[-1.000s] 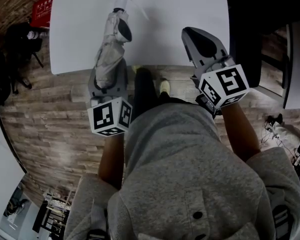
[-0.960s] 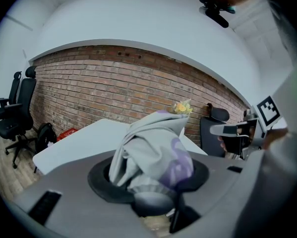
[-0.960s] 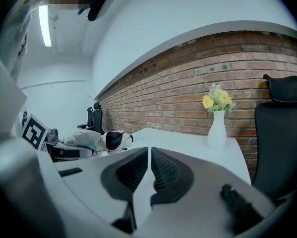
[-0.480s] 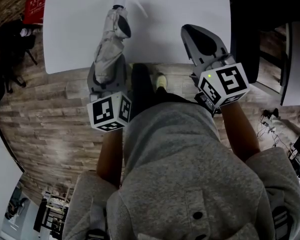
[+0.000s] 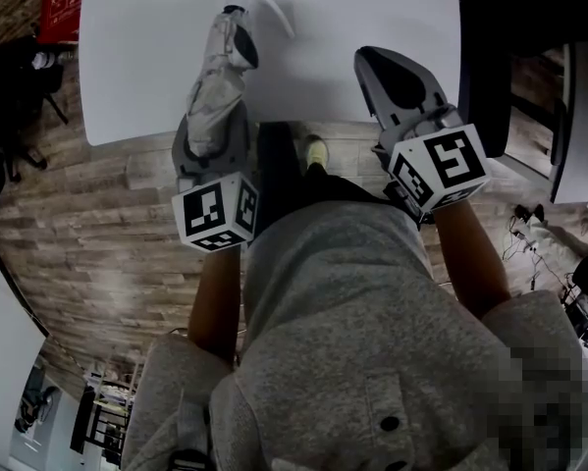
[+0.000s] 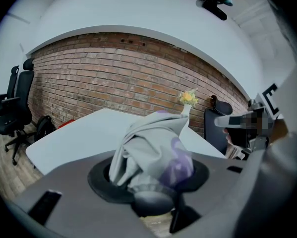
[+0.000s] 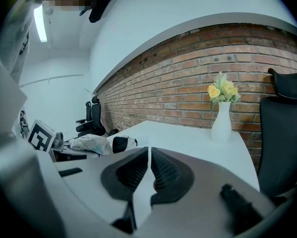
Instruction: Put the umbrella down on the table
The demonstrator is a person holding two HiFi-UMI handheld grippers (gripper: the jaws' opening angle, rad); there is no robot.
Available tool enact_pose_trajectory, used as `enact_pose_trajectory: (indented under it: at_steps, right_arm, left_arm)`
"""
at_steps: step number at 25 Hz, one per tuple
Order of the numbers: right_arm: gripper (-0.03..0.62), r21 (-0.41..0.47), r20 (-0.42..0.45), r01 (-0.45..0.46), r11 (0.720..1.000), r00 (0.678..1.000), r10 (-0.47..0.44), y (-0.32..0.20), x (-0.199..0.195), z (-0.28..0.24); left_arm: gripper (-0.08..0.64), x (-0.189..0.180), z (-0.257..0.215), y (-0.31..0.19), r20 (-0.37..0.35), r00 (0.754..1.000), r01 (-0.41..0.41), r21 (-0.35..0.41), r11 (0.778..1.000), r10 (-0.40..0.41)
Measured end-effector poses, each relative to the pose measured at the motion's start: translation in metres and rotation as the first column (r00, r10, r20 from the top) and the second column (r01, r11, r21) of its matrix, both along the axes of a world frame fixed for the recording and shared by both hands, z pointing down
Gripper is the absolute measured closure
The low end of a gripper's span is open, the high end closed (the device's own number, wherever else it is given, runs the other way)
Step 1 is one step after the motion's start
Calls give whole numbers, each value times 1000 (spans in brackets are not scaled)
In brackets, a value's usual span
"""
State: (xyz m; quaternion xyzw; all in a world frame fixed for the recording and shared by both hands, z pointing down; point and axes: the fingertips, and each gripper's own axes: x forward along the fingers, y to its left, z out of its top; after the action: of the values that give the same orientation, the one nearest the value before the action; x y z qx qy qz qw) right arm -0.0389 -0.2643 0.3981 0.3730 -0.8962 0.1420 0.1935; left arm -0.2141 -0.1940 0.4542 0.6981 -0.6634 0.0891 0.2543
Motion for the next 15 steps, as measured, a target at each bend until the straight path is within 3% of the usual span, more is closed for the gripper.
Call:
enact_pose_trajectory:
  at_steps: [15]
  right_arm:
    - [555,-20,-11,13,1000,1000,-13,-8,-17,11]
  left_arm:
    - [345,-11,29,-4,-14,1000,-5,-56,998,4]
